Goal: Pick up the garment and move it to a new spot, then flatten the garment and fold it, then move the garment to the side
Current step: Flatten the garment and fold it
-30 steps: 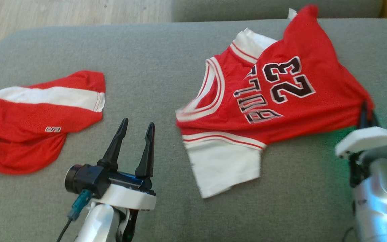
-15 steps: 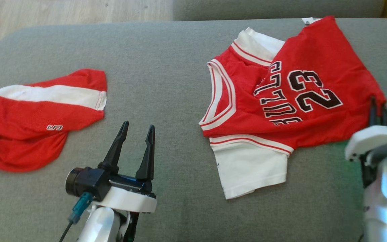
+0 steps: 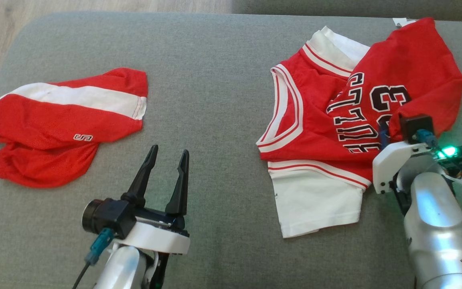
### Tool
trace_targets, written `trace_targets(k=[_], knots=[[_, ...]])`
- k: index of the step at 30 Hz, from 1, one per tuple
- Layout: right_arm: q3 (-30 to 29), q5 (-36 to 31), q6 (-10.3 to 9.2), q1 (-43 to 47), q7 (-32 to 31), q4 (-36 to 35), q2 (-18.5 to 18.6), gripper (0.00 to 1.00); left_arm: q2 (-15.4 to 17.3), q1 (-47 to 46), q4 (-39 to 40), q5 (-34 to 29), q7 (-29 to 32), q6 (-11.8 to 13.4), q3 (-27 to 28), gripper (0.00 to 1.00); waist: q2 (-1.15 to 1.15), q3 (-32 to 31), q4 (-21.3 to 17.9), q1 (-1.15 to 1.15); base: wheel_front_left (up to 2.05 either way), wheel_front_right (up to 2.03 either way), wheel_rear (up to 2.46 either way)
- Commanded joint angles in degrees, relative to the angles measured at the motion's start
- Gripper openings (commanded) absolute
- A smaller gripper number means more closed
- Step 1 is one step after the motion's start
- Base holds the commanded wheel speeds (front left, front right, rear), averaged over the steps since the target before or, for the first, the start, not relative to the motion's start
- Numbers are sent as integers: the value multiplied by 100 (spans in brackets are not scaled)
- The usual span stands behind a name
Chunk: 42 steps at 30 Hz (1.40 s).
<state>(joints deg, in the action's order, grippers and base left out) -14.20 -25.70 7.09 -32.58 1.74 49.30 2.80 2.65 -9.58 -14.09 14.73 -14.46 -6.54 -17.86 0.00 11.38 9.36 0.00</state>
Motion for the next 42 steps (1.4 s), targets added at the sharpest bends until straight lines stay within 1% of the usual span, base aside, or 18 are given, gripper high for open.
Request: trace_targets(k=[1,7,13,17,23,29,33,37,39,42], knots=[[158,62,40,-218,46,-109,9,100,22,-216,170,28,-54,18,172,100,0,-3,-10,0,0,0,0],[217,497,40,-152,344,-42,9,100,22,-187,181,1,-54,50,300,100,0,-80,-244,0,0,0,0],[359,1260,40,167,751,-403,9,100,22,-138,268,-23,-54,59,373,100,0,-234,-623,0,0,0,0],[386,1686,40,604,906,-927,8,100,22,-69,335,52,-54,69,407,100,0,-389,-841,0,0,0,0],[348,2159,40,1436,1003,-2037,8,100,22,0,413,157,-54,115,446,100,0,-551,-1113,0,0,0,0],[542,2640,40,1986,1013,-2861,8,100,22,-31,375,224,-54,115,408,100,0,-532,-1396,0,0,0,0],[619,2769,40,2096,973,-3200,8,100,22,-164,228,203,-54,92,281,100,0,-442,-1502,0,0,0,0],[602,2798,40,2162,919,-3422,8,100,22,-339,-199,194,-41,77,10,100,0,-345,-1556,0,0,0,0],[620,2800,40,2179,890,-3504,8,100,22,-477,-481,246,56,94,-148,100,0,-284,-1587,0,0,0,0],[702,2825,40,2173,857,-3590,8,100,22,-707,-967,326,360,217,-342,100,0,-190,-1673,0,0,0,0]])
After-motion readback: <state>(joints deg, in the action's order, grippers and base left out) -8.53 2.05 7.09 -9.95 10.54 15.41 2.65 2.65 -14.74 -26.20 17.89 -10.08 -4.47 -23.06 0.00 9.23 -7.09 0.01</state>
